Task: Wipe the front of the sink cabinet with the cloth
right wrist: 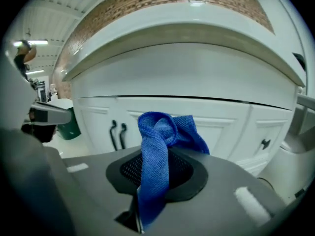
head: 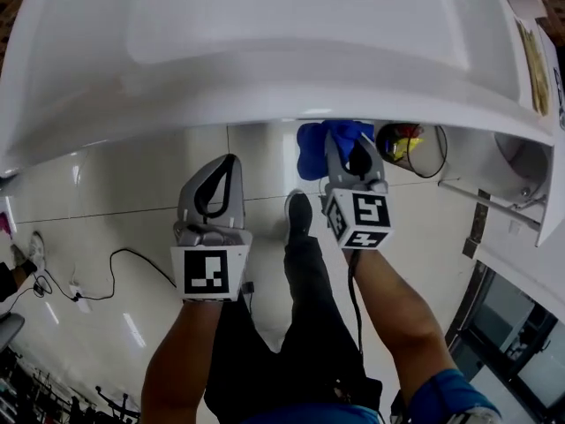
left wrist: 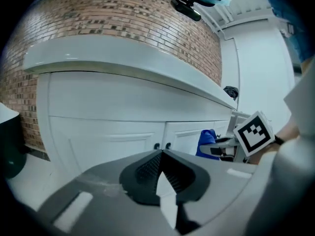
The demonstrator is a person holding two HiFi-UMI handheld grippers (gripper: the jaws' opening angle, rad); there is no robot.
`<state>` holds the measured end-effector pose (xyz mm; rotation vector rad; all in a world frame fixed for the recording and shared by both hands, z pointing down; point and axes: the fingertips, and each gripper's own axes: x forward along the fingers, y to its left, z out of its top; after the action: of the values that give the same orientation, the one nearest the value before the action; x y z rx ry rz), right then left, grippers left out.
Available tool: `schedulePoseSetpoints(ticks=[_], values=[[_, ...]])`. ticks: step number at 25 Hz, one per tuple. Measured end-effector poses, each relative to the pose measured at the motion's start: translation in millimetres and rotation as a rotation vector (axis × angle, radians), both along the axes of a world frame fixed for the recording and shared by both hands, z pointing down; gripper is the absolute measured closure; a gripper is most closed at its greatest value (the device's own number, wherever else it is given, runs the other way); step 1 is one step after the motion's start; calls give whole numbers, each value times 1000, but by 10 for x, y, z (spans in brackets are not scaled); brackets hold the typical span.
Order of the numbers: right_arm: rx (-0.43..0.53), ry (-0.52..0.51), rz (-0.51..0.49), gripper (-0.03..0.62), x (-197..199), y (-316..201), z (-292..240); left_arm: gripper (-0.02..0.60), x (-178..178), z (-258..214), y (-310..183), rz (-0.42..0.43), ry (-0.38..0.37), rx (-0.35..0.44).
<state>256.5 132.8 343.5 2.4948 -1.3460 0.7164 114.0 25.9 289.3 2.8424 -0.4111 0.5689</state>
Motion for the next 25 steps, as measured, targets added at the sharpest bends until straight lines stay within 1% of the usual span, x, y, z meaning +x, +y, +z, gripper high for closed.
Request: schedulePoseSetpoints(ticks=[3,5,8,11,15,18,21,22,25], values=[[-24,44,100,507,591,476,30,578,362,4,262,37,5,4],[-48,67,140,507,891,716,84,578,534,42,392,50,4,2],[-83,84,163,507,1188,962,207,578,746,117,535,66,-3,13],[-96,93,157,507,1342,1044,340,578,885,202,610,53,-9,3],[-77,91,154,507,1394,958,488,578,942,321,605,60,-11,26],[-50,80,158,507,1336,771,557,578,842,375,492,50,-10,45],[-19,40,177,507,1160,563,632,578,606,381,312,16,-20,56],[-11,29,167,507,1067,474,651,578,511,378,246,7,-27,63],[16,24,77,507,697,37,627,578,208,356,3,-37,-41,69]])
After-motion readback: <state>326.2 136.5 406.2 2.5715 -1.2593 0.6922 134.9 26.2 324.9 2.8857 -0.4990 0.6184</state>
